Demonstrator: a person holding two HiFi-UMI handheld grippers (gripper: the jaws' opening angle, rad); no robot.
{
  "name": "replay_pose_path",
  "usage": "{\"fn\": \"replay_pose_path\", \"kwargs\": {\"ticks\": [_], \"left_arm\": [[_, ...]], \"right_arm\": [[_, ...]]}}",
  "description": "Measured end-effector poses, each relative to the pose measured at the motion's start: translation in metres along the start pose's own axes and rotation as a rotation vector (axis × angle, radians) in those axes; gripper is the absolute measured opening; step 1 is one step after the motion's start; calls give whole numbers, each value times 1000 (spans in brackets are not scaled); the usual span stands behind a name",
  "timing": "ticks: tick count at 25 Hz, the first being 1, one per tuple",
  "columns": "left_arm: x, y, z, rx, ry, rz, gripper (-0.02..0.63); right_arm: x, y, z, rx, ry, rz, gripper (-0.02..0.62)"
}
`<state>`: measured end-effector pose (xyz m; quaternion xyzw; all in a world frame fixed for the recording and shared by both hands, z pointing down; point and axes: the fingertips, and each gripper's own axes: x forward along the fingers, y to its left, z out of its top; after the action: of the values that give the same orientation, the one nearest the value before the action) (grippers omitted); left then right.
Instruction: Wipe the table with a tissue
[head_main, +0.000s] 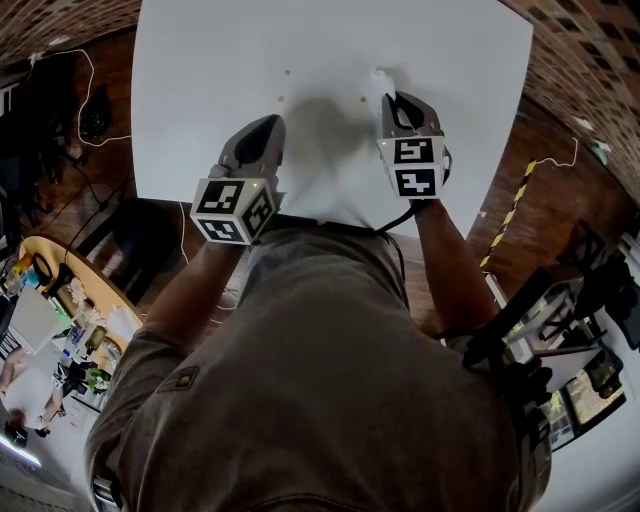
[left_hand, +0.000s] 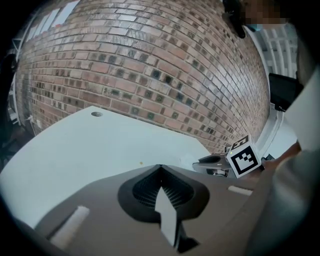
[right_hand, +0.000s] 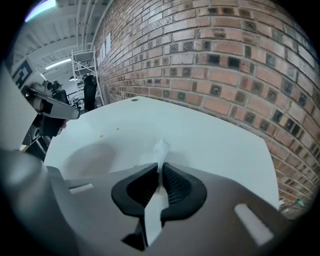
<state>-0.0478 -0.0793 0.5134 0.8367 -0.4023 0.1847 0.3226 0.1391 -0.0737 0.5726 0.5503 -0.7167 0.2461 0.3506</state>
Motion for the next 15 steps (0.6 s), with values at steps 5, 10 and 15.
{"fn": "replay_pose_path", "kwargs": {"ticks": [5, 10, 15], "left_arm": [[-4, 3, 0, -1, -4, 1, 2], [-10, 5, 2, 2, -9, 1, 2], [-16, 8, 2, 6, -13, 2, 2]], "right_arm": [[3, 14, 1, -8, 6, 26, 38], [5, 27, 3, -19, 12, 46, 38], [6, 44, 2, -28, 15, 75, 38]]}}
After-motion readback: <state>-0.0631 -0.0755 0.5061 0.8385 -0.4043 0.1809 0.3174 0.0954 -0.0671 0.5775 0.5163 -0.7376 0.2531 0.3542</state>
